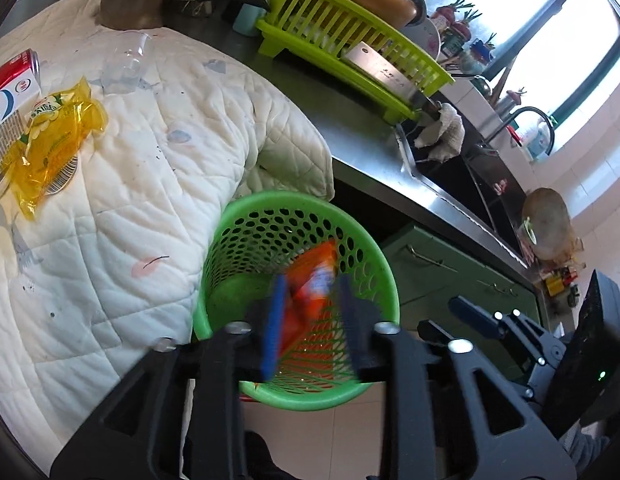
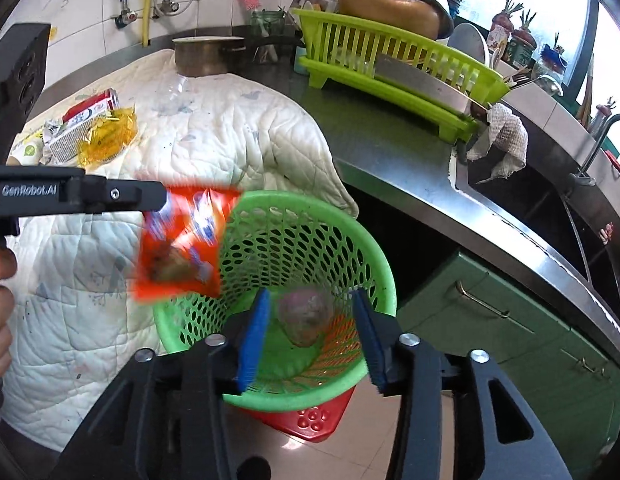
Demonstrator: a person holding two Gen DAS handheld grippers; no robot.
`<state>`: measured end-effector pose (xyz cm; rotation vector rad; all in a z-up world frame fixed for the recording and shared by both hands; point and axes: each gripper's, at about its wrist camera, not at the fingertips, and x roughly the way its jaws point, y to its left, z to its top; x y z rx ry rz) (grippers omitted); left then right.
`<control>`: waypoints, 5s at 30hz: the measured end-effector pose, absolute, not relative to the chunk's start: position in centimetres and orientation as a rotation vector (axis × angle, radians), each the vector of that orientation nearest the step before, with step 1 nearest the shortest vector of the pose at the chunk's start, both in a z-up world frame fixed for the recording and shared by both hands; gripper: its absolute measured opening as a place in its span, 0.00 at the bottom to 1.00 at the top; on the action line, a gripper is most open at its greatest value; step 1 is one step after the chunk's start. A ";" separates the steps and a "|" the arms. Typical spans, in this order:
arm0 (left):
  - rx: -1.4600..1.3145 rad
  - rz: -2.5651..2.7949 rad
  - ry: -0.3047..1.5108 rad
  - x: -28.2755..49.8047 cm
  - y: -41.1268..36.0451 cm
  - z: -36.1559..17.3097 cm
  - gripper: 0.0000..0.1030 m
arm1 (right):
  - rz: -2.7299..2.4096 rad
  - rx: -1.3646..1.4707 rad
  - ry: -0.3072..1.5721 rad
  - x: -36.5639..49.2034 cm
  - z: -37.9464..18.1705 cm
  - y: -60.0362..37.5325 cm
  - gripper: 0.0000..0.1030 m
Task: Collect trash
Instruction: 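Carry both items to the green basket and open both grippers to drop them, then grasp the yellow wrapper with the right gripper while the left gripper grasps the white paper cup, then carry both items over the green basket and release them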
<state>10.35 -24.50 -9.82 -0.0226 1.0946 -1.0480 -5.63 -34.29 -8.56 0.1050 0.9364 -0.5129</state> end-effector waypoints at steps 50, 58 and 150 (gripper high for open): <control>-0.143 -0.335 0.893 23.1 5.8 -5.5 0.61 | -0.176 0.387 0.937 21.0 -8.3 -24.6 0.67; -0.160 -0.320 0.918 26.9 5.0 -6.0 0.71 | -0.205 0.436 0.968 23.4 -9.9 -25.1 0.46; 0.044 -0.921 1.065 12.0 -21.1 -7.6 0.60 | -0.511 0.140 1.023 -3.8 -10.6 -35.4 0.60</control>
